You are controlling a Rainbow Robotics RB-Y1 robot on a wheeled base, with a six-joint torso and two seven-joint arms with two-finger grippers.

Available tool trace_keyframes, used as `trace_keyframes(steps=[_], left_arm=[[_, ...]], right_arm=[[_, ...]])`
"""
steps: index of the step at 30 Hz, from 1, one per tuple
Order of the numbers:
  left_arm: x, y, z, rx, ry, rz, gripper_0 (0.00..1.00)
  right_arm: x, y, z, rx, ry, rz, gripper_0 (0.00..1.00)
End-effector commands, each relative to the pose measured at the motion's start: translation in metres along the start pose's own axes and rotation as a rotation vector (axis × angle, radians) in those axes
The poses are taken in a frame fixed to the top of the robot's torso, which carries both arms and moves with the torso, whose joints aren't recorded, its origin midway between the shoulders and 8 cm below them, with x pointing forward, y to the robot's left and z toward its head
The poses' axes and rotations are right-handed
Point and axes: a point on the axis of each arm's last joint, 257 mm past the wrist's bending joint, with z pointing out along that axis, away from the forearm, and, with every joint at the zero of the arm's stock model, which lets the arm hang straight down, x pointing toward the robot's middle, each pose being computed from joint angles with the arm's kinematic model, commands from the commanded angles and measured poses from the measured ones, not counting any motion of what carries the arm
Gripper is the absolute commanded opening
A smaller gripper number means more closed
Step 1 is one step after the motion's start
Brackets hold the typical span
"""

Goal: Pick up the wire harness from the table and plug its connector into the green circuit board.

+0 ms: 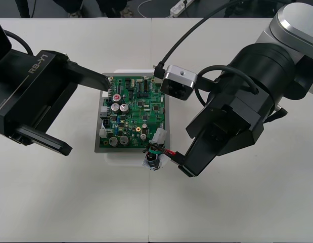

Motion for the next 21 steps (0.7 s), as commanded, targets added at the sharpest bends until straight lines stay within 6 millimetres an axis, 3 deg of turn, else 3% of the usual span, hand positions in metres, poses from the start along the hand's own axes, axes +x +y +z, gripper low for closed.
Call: trace_keyframes(steps=[1,21], left_arm=[[0.014,-0.022,0.012,0.069,0.044,0.034,0.91],[0.021,-0.028,0.039,0.159,0.076,0.062,0.91]], right_arm=[[-0.004,0.012,0.008,-0.01,0.047,0.0,0.0],[-0.001,0.015,0.012,-0.014,0.061,-0.008,0.0]])
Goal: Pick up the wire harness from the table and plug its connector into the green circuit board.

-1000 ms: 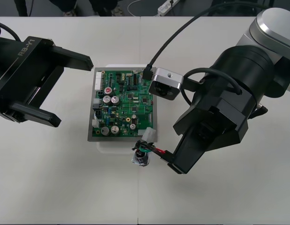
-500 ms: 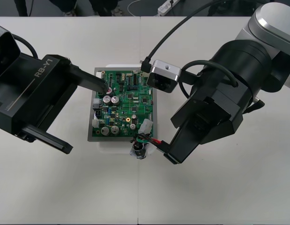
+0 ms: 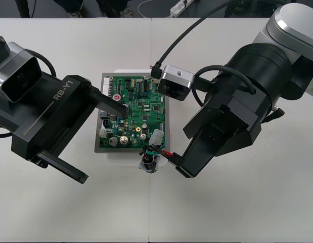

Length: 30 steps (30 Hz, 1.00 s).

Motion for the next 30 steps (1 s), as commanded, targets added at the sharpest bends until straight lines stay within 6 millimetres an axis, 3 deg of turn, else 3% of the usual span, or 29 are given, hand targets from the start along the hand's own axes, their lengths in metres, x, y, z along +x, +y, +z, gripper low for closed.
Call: trace_keyframes(steps=[1,8,30], left_arm=[[-0.004,-0.008,0.014,0.07,0.025,0.096,0.91],[-0.008,-0.002,0.023,0.077,0.018,0.124,0.91],[-0.006,-0.015,0.044,0.172,0.044,0.13,0.92]], right_arm=[[0.0,0.014,0.008,-0.003,0.053,-0.004,0.0],[0.002,0.014,0.01,-0.005,0.06,-0.006,0.0],[0.002,0.014,0.01,-0.007,0.059,-0.006,0.0]])
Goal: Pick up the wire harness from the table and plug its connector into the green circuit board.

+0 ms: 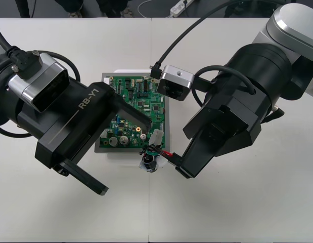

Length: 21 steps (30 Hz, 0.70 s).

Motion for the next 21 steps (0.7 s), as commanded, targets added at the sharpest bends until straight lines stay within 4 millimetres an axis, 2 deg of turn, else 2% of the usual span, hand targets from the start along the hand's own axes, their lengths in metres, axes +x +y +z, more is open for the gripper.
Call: trace_keyframes(steps=[1,7,21], left_arm=[[-0.008,-0.012,0.014,0.085,0.032,0.087,0.92],[-0.004,-0.014,0.02,0.109,0.042,0.08,0.92],[-0.007,0.004,0.031,0.062,0.034,0.093,0.91]], right_arm=[[0.002,0.014,0.01,-0.005,0.058,-0.005,0.0],[0.002,0.014,0.01,-0.005,0.058,-0.005,0.0],[0.002,0.014,0.01,-0.005,0.058,-0.005,0.0]])
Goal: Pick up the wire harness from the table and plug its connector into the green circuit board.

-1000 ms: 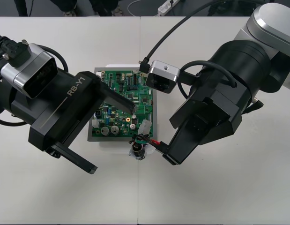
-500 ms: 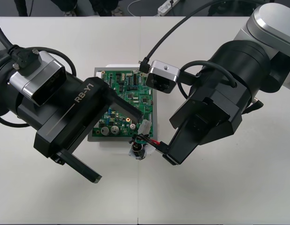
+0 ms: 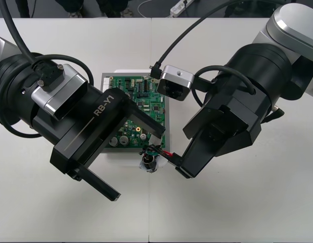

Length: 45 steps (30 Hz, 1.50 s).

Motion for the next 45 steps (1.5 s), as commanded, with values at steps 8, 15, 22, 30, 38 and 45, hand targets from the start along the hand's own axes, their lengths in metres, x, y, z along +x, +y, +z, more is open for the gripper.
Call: trace_keyframes(steps=[8,15,22,30,38,45], left_arm=[[-0.018,0.012,0.019,0.001,-0.012,0.071,0.92],[-0.02,0.021,0.026,-0.017,-0.022,0.055,0.92],[-0.023,0.027,0.028,-0.032,-0.03,0.045,0.92],[-0.024,0.028,0.027,-0.039,-0.03,0.03,0.91],[-0.022,0.029,0.025,-0.044,-0.023,0.013,0.92],[-0.022,0.028,0.025,-0.042,-0.02,0.01,0.91]], right_arm=[[0.002,0.014,0.009,-0.005,0.058,-0.005,0.0],[0.002,0.014,0.009,-0.005,0.058,-0.005,0.0],[0.002,0.014,0.009,-0.005,0.058,-0.005,0.0],[0.002,0.014,0.009,-0.005,0.058,-0.005,0.0],[0.002,0.014,0.009,-0.005,0.058,-0.005,0.0],[0.002,0.014,0.009,-0.005,0.058,-0.005,0.0]])
